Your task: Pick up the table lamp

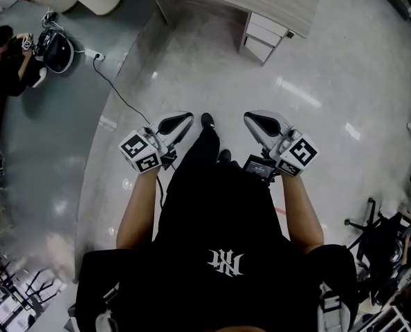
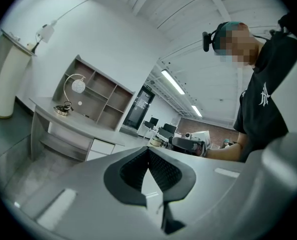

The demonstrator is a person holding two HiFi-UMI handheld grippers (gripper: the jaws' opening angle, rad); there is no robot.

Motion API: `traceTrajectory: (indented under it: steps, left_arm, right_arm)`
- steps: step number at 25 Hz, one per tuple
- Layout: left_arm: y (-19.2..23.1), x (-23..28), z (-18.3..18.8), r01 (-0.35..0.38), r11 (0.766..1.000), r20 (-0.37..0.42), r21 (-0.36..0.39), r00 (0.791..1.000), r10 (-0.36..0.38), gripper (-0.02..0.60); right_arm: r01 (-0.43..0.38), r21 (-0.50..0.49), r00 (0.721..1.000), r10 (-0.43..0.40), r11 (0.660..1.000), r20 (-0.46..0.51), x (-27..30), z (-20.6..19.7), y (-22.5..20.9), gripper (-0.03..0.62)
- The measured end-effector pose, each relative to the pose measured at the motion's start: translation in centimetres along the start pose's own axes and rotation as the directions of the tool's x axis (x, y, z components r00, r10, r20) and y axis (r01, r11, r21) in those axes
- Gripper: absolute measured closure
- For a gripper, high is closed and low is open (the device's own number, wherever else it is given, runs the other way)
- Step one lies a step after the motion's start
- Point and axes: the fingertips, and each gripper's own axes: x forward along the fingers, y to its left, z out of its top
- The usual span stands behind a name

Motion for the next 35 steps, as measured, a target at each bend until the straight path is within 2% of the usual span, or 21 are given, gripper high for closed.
traceTrajectory:
  steps: [10,17,22,27,35]
  left_arm:
    - [8.9,3.1,3.7,0.008,1.000,0.031,-0.027,0.999,-0.007,0.584]
    - [14.3,4.3,8.6,0.024,0.999,0.068,-0.024,0.997,-0.022,0.586]
    - [17.8,4.3,10.8,0.039,0.999,0.093,-0.028,0.995,-0.036,0.586]
    - [20.3,4.1,12.3,0.038,0.999,0.117,-0.012,0.992,-0.036,0.587]
    - [23.1,5.1,13.6,0.035,0.999,0.094,-0.010,0.995,-0.034,0.588]
  right_arm:
    - [-0.021,-0.020,0.999,0.021,1.000,-0.037,7.6,2.5,-6.8,0.592]
    - [-0.018,-0.044,0.999,0.016,0.999,-0.034,13.1,6.2,-11.0,0.592]
    - [-0.013,-0.058,0.999,0.011,0.998,-0.041,16.5,8.0,-13.0,0.592]
    - [0.004,-0.073,0.999,-0.006,0.997,-0.034,18.6,8.8,-14.8,0.592]
    - [0.023,-0.037,0.999,-0.024,0.999,-0.035,19.8,8.6,-17.4,0.592]
